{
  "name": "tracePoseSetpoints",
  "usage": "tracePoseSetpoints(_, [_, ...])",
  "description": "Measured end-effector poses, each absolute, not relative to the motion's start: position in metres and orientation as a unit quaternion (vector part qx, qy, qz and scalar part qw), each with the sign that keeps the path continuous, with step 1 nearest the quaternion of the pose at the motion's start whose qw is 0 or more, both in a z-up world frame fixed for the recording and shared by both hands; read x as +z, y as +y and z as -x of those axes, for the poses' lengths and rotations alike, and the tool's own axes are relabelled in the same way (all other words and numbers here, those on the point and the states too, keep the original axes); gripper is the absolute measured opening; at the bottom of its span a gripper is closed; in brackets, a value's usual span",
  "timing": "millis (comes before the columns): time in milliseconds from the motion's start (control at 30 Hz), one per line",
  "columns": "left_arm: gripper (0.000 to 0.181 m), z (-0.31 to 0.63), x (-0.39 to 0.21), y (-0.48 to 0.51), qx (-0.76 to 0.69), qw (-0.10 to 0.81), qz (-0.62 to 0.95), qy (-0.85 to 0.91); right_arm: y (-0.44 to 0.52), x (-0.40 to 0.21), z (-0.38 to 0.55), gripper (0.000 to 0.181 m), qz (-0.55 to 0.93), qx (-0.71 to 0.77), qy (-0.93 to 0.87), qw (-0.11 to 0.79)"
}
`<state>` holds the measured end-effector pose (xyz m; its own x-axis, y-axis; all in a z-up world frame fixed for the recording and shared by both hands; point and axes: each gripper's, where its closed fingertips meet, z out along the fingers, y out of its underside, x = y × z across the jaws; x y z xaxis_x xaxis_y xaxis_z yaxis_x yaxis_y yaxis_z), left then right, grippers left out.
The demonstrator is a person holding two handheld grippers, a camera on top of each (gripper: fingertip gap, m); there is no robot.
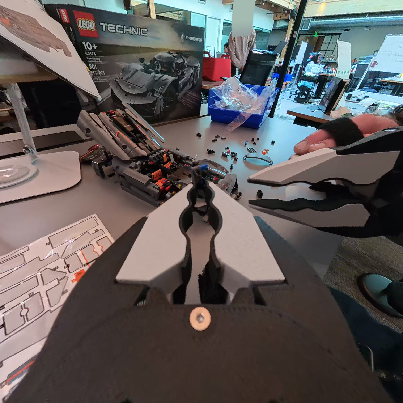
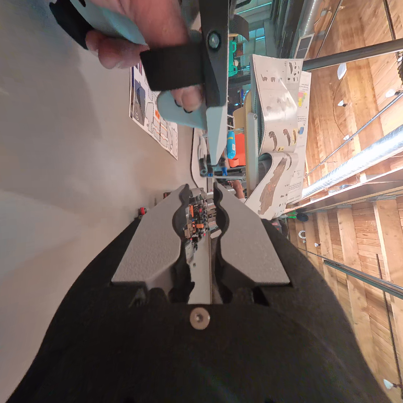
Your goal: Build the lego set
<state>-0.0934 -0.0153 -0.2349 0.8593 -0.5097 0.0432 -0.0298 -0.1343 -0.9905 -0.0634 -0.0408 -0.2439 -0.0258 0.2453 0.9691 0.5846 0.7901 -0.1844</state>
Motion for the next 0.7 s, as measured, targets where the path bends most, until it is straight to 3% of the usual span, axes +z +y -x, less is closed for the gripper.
tracePoseSetpoints(333, [0.004, 0.097, -0.234, -0.016, -0.111, 0.641, 0.731, 0.208, -0.035, -0.249, 0.050, 0.019, 0.312, -0.122, -0.696, 0.636])
tracePoseSetpoints(700, [0.005, 0.090, -0.278, -0.029, -0.045, 0.559, 0.790, 0.249, -0.005, -0.242, 0.023, 0.014, 0.365, -0.092, -0.661, 0.649])
